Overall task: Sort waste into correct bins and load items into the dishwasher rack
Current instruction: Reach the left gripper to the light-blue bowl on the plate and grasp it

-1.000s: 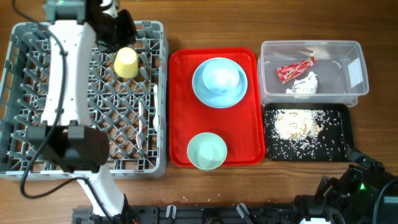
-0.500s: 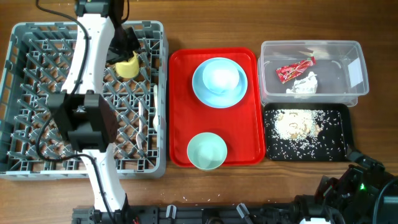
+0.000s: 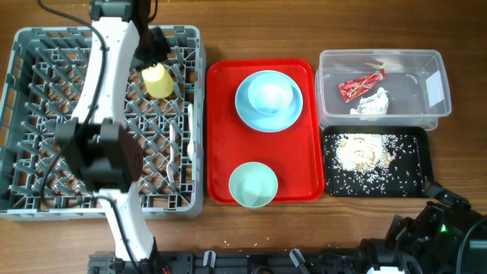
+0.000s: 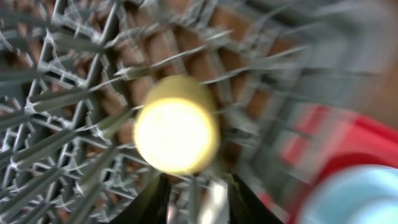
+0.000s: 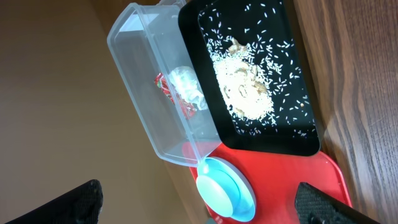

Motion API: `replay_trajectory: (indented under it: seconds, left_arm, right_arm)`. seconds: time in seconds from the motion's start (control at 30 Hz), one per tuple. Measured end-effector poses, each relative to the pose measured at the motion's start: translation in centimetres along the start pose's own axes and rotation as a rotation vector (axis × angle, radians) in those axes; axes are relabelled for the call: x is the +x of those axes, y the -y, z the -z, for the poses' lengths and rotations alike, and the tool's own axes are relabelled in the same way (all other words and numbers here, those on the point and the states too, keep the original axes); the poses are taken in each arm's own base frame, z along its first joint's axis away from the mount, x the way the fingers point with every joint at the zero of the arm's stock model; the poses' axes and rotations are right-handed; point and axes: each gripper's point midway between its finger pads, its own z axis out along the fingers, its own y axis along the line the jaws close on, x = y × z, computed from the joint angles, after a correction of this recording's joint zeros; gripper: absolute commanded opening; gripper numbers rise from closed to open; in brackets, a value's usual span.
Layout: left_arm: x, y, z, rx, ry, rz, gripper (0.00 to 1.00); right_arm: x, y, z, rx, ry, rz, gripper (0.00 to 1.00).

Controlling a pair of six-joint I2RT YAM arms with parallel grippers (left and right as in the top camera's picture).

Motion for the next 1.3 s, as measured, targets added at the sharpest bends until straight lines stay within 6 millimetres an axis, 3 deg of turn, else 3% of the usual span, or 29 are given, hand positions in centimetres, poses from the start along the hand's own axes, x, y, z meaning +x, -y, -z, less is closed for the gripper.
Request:
replay_trajectory:
  seconds: [0.07,0.1,0.17,0.27,0.33,0.43,0.67,0.77,0.93,0.97,1.0,1.23,1.3]
  left_arm:
    - [0.0,2.0,3.5,0.077,0.065,-0.023,0.46]
    - [0.4,3.8,6.4,0.142,0.113,-0.052,0.46]
    - [2.5,7.4,10.9,0.247,0.171,-0.132,0.47]
    - [6.2,11.8,13.2,0.331,0.167,-0.247,0.46]
    - [9.5,15.7,12.1,0.363,0.122,-0.343,0.46]
    - [12.9,19.6,9.2,0.368,0.066,-0.432,0.44]
    - [20.5,26.0,1.1,0.319,-0.030,-0.601,0.43]
    - [22.6,26.7,-2.3,0.275,-0.072,-0.637,0.43]
    - [24.2,26.0,-7.5,0.172,-0.113,-0.661,0.39]
    - [24.2,25.9,-8.1,0.160,-0.116,-0.662,0.30]
    - [24.2,25.8,-8.6,0.148,-0.115,-0.664,0.07]
    - [23.1,25.1,-9.5,0.086,-0.062,-0.663,0.04]
    - [23.1,24.0,-9.0,0.057,-0.089,-0.664,0.04]
  right_arm:
    - [0.0,0.0,0.0,0.000,0.000,0.000,1.00]
    - [0.0,0.0,0.0,0.000,0.000,0.000,1.00]
    - [0.0,0.0,0.0,0.000,0.000,0.000,1.00]
    - [0.0,0.0,0.0,0.000,0.000,0.000,1.00]
    - [0.0,0.0,0.0,0.001,0.001,0.000,1.00]
    - [0.0,0.0,0.0,0.000,0.000,0.000,1.00]
    - [0.0,0.0,0.0,0.000,0.000,0.000,1.00]
    - [0.0,0.0,0.0,0.000,0.000,0.000,1.00]
    - [0.0,0.0,0.0,0.000,0.000,0.000,1.00]
    - [0.0,0.0,0.0,0.000,0.000,0.000,1.00]
    - [0.0,0.0,0.0,0.001,0.000,0.000,1.00]
    - [0.0,0.0,0.0,0.000,0.000,0.000,1.00]
    - [0.0,0.0,0.0,0.000,0.000,0.000,1.00]
